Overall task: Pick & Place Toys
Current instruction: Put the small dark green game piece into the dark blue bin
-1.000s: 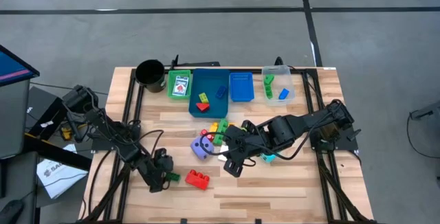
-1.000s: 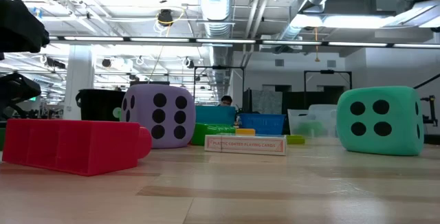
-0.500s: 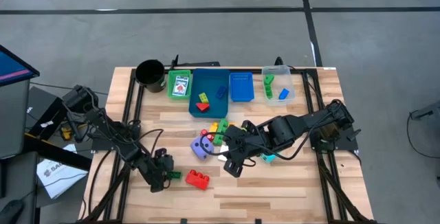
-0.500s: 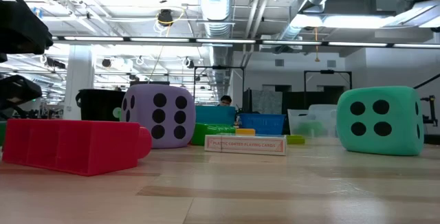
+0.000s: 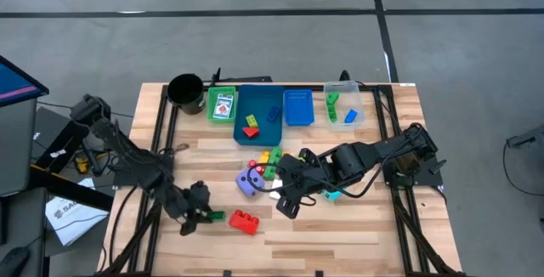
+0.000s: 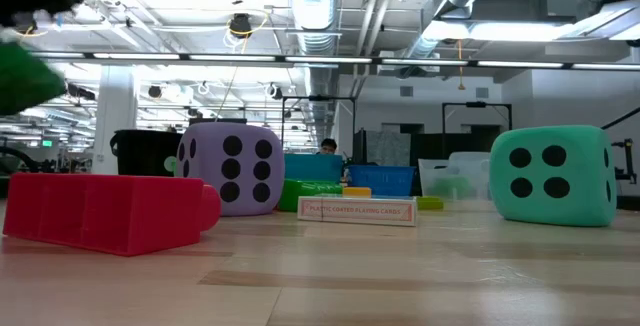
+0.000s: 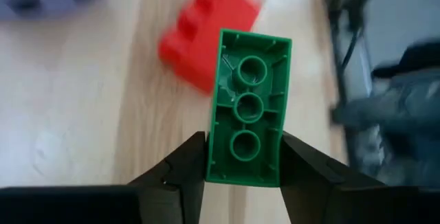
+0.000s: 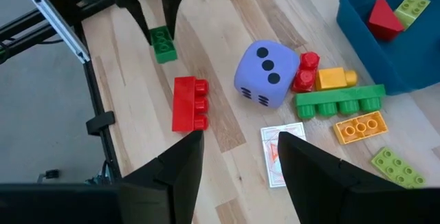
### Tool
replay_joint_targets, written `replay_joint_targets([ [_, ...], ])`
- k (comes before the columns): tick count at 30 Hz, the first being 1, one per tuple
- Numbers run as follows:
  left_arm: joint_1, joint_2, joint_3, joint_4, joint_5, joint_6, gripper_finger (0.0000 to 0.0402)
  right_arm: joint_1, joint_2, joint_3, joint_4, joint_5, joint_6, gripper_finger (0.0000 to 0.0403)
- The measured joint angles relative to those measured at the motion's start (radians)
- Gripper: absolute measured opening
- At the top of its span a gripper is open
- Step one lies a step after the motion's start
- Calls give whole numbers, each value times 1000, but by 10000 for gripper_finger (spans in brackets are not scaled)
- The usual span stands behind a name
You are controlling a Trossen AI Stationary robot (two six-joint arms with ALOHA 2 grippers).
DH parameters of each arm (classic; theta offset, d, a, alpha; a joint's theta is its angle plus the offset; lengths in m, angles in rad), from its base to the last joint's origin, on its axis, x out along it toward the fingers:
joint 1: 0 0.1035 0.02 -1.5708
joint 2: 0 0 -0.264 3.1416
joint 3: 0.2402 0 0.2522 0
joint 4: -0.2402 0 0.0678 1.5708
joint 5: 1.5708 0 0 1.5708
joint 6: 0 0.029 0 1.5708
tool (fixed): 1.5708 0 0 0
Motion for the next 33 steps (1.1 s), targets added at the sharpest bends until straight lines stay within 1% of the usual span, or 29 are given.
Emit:
replay_joint_targets([
  [4, 52, -116, 1, 4, -96, -1, 140, 0, 0, 0, 4, 15, 0, 184],
  [8, 134, -229, 1, 7, -214, 8, 141, -1, 0, 0, 6, 31, -1, 184],
  [10, 188, -277, 2, 16, -270, 35, 141, -1, 0, 0, 8, 79, -11, 184],
  [13, 282, -325, 2, 43, -350, 92, 141, -2, 0, 0, 28, 153, -76, 184],
  [16, 398, -339, 2, 106, -385, 119, 141, -16, 0, 0, 75, 182, -150, 184],
  [19, 520, -329, 3, 164, -366, 131, 141, -33, 0, 0, 140, 189, -228, 184],
  [23, 682, -288, 3, 245, -267, 186, 141, -56, 0, 0, 220, 188, -355, 184],
  [26, 791, -235, 5, 303, -189, 192, 141, -80, 0, 0, 243, 183, -448, 184],
  [29, 878, -164, 5, 328, -127, 191, 141, -111, 0, 0, 244, 143, -504, 184],
  [33, 970, -50, 5, 369, -53, 182, 141, -146, 0, 0, 245, 52, -549, 184],
])
